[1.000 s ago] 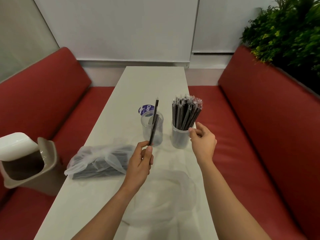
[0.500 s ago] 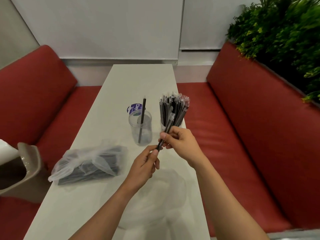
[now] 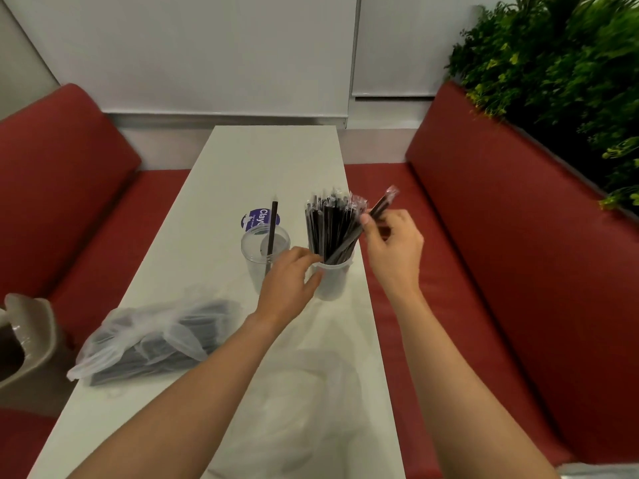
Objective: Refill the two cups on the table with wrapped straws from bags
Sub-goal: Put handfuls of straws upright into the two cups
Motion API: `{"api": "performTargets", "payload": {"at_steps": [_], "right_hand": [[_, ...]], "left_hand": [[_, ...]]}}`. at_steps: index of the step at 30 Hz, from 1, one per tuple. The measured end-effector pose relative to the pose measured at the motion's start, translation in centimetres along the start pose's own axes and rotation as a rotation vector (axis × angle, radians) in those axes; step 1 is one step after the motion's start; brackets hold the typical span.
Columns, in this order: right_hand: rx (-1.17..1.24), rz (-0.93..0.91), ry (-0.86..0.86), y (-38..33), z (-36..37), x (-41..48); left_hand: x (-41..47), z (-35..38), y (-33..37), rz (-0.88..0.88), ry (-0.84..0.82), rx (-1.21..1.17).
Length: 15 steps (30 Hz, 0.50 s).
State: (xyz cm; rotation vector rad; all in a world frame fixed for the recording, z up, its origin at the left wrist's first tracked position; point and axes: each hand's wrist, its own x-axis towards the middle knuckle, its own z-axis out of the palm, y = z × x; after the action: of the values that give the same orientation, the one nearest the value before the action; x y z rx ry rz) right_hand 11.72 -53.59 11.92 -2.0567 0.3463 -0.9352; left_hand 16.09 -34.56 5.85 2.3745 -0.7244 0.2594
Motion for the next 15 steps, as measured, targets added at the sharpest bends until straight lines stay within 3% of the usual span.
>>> {"api": "performTargets", "payload": {"at_steps": [3, 10, 15], "right_hand": [[-0.056, 0.051, -0.127, 1.2, 2.0, -1.2], [0.034, 0.266, -0.200, 2.9, 4.8, -3.2], [0.009, 0.242, -0.209, 3.8, 5.5, -3.3]], "left_hand": [[0.5, 0.6, -0.2, 0.056, -0.081, 0.105], [0.6, 1.1, -0.3, 0.079, -0.123, 0.159], [0.5, 1.4, -0.8, 0.086, -0.143, 0.175]]}}
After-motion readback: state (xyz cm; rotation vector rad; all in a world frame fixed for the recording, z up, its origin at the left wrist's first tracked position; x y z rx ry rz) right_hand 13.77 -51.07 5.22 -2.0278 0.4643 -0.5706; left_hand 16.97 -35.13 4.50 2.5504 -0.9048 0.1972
